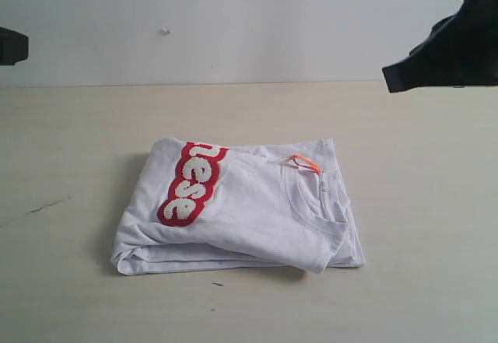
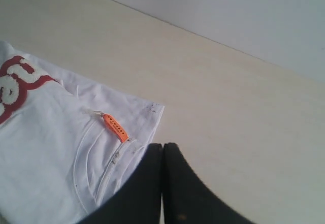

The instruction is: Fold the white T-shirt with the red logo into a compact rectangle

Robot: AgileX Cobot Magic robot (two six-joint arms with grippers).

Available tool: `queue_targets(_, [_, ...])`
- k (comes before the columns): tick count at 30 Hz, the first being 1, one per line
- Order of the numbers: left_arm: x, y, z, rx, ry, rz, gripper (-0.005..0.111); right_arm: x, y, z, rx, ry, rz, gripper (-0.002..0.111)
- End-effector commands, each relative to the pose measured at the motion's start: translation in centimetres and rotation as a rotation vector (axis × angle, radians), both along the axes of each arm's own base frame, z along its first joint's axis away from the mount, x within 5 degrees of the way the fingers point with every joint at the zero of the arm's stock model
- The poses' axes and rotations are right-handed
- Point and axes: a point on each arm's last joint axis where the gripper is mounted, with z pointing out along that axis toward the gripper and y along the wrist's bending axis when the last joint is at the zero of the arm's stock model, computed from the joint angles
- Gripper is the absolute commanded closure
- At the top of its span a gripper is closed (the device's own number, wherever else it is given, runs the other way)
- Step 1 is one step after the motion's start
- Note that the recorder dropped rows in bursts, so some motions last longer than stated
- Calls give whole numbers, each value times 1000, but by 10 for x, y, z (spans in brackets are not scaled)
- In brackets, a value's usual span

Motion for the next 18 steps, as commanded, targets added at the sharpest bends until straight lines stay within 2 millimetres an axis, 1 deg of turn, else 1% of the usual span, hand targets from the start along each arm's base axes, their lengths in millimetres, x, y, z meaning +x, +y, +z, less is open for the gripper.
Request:
queue_targets(1, [-16, 8, -9, 0, -51, 40, 107, -18, -5, -1, 25, -62, 12, 108])
queue_targets(5, [-31, 12, -24, 15, -40, 43, 107, -33, -9, -4, 34, -72, 9, 108])
queue_targets(11, [-54, 22, -42, -11, -94, 94, 107, -53, -15, -9, 48, -106, 15, 108])
queue_targets(18, [-82, 33, -55, -78, -188, 159, 107, -76, -22, -12, 58, -187, 33, 108])
